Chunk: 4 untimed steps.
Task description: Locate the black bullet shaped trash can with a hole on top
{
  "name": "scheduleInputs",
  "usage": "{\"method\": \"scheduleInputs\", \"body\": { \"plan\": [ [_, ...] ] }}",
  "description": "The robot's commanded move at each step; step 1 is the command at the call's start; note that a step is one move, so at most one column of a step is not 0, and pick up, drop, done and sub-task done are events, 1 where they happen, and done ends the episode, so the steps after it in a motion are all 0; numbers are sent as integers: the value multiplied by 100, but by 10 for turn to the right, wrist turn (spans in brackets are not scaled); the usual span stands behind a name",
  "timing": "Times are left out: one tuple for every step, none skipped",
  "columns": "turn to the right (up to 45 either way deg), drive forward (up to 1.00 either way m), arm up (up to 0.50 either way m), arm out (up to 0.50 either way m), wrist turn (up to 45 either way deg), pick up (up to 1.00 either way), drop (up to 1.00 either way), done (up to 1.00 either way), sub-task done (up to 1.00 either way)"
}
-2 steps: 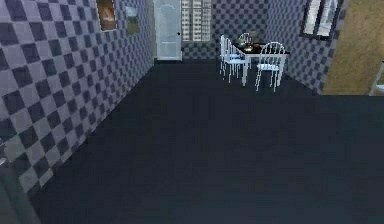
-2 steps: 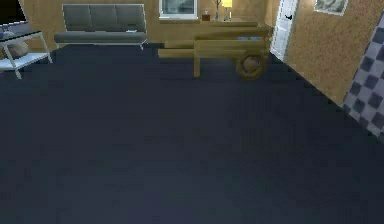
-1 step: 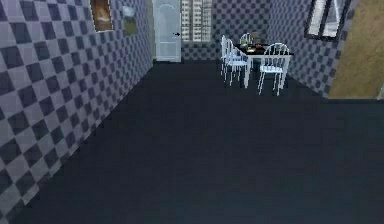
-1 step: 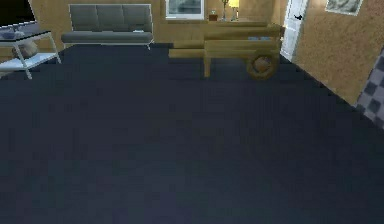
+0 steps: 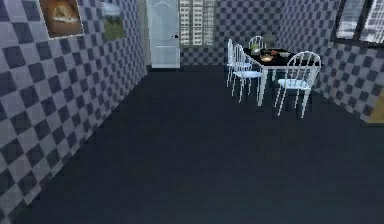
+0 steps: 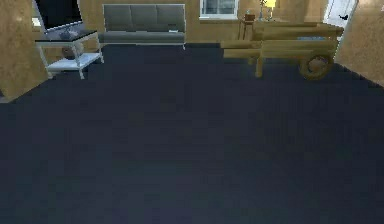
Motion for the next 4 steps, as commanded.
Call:
{"method": "scheduleInputs", "body": {
  "plan": [
    [0,100,0,0,0,0,0,0,0],
    [0,100,0,0,0,0,0,0,0],
    [30,0,0,0,0,0,0,0,0],
    [0,100,0,0,0,0,0,0,0]
  ]
}}
